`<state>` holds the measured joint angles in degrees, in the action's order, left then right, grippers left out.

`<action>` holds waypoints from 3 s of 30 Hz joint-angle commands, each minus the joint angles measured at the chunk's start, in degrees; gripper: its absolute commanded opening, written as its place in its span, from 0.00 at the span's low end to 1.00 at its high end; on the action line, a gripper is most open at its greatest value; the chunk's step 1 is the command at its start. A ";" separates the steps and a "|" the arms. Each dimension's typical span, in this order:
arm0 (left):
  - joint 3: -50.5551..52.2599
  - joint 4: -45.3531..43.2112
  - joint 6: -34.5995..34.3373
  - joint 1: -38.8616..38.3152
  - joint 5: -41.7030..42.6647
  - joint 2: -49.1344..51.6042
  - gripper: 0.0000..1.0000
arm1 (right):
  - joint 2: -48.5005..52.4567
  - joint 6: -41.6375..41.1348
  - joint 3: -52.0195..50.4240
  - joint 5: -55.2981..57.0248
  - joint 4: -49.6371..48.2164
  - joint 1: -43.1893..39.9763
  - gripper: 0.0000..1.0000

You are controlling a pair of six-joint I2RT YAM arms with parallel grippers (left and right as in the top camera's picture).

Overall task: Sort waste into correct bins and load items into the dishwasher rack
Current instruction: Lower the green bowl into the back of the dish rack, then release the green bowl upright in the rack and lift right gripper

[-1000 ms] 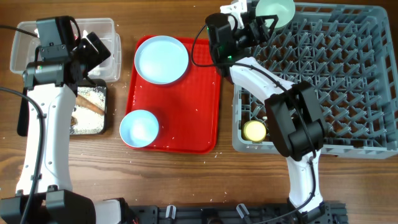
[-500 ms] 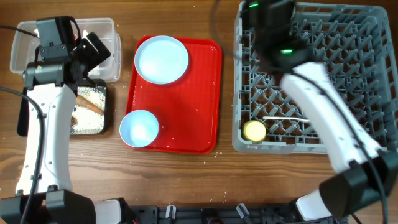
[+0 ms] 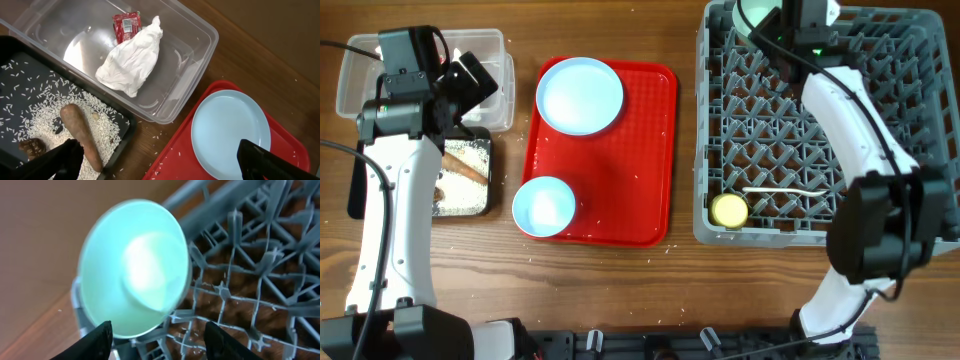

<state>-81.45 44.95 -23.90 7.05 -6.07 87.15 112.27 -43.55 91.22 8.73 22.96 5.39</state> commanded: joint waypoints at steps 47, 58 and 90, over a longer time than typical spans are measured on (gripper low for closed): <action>-0.42 -0.13 -0.55 0.26 0.07 -0.04 1.00 | 0.22 2.29 -0.11 -12.00 -5.79 -6.56 0.71; -0.42 -0.13 -0.55 0.26 0.09 -0.04 1.00 | 6.69 -1.97 -0.11 -12.35 -7.02 -6.54 0.47; -0.42 -0.13 -0.55 0.26 0.07 -0.04 1.00 | -7.43 26.67 -0.09 52.59 -5.81 12.50 0.04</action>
<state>-81.45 44.95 -23.90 7.05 -6.07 87.15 102.39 -30.13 91.13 33.89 19.79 11.60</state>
